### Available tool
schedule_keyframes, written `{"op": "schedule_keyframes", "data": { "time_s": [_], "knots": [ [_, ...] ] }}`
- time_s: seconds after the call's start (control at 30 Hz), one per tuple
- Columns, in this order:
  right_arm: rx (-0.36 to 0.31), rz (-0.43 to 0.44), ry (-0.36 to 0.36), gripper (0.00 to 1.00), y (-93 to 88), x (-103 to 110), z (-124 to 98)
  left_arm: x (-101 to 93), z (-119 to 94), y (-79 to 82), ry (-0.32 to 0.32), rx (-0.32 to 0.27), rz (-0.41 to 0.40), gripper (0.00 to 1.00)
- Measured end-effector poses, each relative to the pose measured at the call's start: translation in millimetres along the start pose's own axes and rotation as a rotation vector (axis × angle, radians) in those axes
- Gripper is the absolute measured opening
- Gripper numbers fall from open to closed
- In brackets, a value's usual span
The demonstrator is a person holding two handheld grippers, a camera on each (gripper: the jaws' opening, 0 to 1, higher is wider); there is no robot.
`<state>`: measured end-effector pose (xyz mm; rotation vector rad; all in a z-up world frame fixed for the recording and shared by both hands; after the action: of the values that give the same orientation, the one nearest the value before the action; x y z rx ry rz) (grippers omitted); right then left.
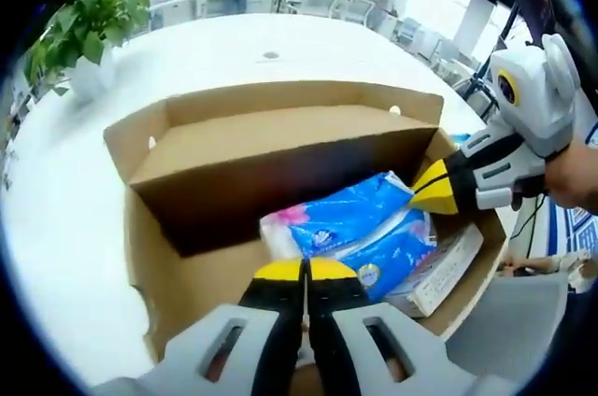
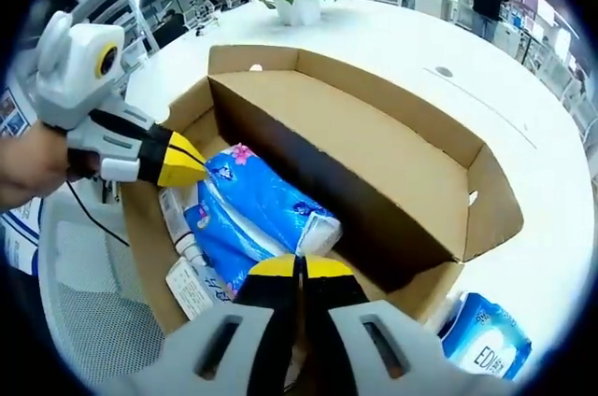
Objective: Operate the shoe box by opening the lid, removing the specified soft item, and placing it in the target area until the item is outside and the box remains undamaged.
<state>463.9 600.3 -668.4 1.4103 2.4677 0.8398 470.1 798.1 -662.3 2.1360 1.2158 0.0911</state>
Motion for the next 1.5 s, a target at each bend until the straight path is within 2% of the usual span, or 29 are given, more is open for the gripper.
{"op": "schedule_keyframes", "data": {
  "time_s": [0.43, 0.83, 1.2, 1.5],
  "knots": [
    [-0.062, 0.029, 0.005, 0.00, 13.0, 3.4, -29.9, -10.5, -27.0, 12.2, 0.002, -0.058, 0.015, 0.00],
    [-0.126, 0.064, -0.002, 0.00, 18.8, 0.6, -64.8, -31.0, -53.1, 32.1, -0.004, -0.124, 0.058, 0.00],
    [-0.158, 0.091, -0.021, 0.00, 11.3, -8.6, -90.1, -54.0, -60.2, 44.4, -0.029, -0.147, 0.098, 0.00],
    [-0.171, 0.112, -0.054, 0.00, 1.5, -23.1, -109.1, -77.1, -54.8, 55.1, -0.066, -0.155, 0.122, 0.00]
  ]
}}
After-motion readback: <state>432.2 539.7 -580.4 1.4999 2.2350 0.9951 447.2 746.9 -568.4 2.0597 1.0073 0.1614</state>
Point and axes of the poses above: the point that each gripper's makers call its tool centre point, and the gripper's own axes: z roughly forward along the fingers, x roughly to its left, y roughly out of its top, the point moved 10 cm from there along -z, roughly backward along the fingers, and after that the axes turned 4 degrees about -y, right-handed, at the moved point
